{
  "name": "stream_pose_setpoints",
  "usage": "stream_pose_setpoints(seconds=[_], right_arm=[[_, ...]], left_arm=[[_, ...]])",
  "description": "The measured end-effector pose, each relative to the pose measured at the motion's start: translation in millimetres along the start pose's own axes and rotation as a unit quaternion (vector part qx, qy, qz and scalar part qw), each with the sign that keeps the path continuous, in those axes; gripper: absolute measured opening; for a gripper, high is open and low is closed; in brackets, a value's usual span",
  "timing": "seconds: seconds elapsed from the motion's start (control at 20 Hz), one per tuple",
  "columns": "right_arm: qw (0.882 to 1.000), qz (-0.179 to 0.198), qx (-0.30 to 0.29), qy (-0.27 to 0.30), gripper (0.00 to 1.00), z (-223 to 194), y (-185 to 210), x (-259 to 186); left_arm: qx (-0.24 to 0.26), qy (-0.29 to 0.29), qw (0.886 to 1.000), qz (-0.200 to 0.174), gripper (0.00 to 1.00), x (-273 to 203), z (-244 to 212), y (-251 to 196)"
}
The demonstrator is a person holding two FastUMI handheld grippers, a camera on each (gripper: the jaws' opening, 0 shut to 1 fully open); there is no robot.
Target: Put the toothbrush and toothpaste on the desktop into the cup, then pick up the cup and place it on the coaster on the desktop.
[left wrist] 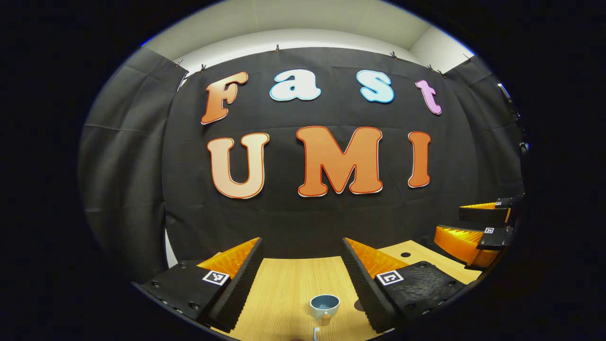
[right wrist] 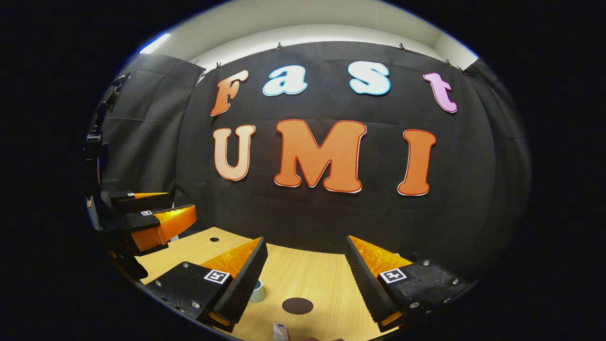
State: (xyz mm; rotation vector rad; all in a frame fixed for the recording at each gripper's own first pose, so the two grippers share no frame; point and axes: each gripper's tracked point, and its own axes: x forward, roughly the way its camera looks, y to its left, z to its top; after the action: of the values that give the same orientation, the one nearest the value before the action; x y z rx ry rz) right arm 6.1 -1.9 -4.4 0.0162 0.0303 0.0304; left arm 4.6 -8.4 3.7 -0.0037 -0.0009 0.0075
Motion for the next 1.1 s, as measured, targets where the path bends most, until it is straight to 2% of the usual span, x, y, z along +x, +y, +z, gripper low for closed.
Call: stream_pose_setpoints(seconds=[0.45,0.8,1.1], right_arm=[[1.0,-0.009,-0.006,0.014,0.99,-19,-15,-5],[0.998,0.019,-0.002,0.053,0.99,-46,-19,-9],[0.993,0.05,-0.015,0.104,0.99,-82,-14,-22]], left_arm=[[-0.007,0.037,0.999,-0.003,0.96,10,-25,-6],[-0.021,0.107,0.994,-0.005,0.97,2,-67,-18],[-0.022,0.181,0.983,0.005,0.97,-19,-120,-18]])
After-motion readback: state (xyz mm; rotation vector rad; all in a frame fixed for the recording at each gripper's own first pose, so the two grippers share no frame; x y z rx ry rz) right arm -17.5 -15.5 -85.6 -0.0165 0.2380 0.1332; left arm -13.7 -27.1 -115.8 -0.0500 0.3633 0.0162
